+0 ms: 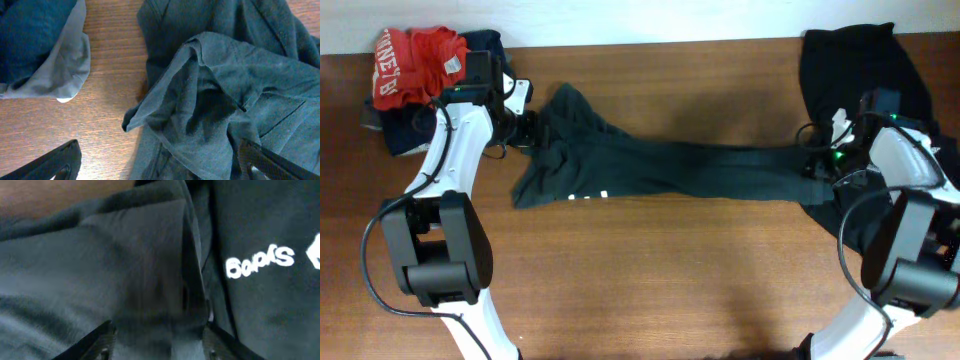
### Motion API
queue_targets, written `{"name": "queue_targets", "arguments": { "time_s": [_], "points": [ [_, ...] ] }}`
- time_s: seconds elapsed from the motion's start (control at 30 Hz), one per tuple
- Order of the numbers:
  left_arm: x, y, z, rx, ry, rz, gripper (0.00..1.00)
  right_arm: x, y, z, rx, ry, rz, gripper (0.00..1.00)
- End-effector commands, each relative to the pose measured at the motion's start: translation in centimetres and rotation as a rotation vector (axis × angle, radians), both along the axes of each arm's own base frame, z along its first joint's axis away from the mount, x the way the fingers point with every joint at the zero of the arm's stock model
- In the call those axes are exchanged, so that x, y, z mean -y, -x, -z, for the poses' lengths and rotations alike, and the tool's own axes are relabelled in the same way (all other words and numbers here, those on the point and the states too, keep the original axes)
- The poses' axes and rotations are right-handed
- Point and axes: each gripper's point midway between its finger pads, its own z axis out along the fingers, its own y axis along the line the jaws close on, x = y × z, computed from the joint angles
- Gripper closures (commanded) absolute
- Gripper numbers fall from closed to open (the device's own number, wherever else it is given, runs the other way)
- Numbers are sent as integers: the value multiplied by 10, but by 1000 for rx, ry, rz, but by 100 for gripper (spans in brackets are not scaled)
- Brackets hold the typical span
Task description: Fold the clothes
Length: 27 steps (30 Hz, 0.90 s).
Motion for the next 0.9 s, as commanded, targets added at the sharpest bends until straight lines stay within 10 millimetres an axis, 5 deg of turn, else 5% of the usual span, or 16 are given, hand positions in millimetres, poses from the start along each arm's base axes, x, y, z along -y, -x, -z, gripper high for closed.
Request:
{"name": "queue_targets", "arguments": {
  "time_s": [0.0, 0.47, 0.6, 0.7, 0.77, 0.87],
  "points": [
    [2, -1, -7, 10, 7, 19, 1, 0, -1, 18, -19, -14, -4, 42],
    [1, 4, -5, -9, -1, 24, 1, 11, -10, 27, -2, 40, 3, 46],
    [0, 4, -5, -9, -1, 24, 1, 11, -8, 37, -26, 36, 3, 29],
    [0, 4, -5, -9, -1, 24, 1, 14, -5, 43, -44, 52, 10, 26],
    [0, 4, -5, -9, -1, 24, 1, 15, -6, 43, -44, 59, 15, 26],
    [0, 4, -5, -9, -1, 24, 1, 16, -5, 43, -47, 60, 20, 44]
  ]
}}
